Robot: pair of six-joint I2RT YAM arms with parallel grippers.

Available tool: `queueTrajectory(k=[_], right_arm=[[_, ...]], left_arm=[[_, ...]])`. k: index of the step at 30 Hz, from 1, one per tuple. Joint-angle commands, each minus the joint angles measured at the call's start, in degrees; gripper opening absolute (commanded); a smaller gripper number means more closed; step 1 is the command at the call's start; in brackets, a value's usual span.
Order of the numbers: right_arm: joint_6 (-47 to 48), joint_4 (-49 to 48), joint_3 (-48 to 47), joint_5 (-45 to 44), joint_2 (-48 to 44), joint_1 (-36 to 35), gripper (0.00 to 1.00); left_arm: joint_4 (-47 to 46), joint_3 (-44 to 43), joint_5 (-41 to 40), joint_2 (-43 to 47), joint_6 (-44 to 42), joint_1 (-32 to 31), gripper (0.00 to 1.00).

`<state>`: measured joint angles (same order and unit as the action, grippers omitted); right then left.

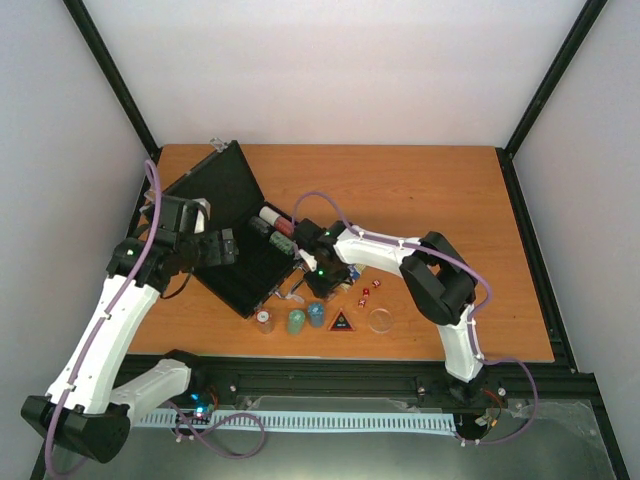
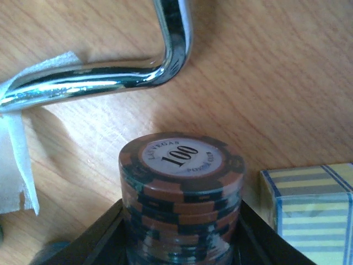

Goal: Pack up texas hold em set

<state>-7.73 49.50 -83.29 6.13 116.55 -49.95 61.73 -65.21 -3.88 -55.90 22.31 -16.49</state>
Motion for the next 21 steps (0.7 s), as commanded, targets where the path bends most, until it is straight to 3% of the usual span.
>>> queueTrajectory(k=[1,7,14,21], right_arm=[[0.82,1.33,-2.70,-1.65,-0.55,-0.58,0.33],[0.02,4.43,-6.85,-2.09,-4.12,-0.58,0.22],[0.25,3.58,-12.49,3.64,-6.62,-0.58,0.21],[1.14,0.11,-21.18,11.04,-1.89,-2.69,0.20]], left_arm=[[1.18,-2.42,-0.25,-0.10,-0.02,-0.30,1.00],[3.40,-5.69,-0.72,0.28,0.20,-0.30,1.00],[4.81,-11.72,-5.72,5.67,4.64,-0.30,1.00],[5.24,-14.11,-6.89,11.40,9.70,-0.29,1.00]])
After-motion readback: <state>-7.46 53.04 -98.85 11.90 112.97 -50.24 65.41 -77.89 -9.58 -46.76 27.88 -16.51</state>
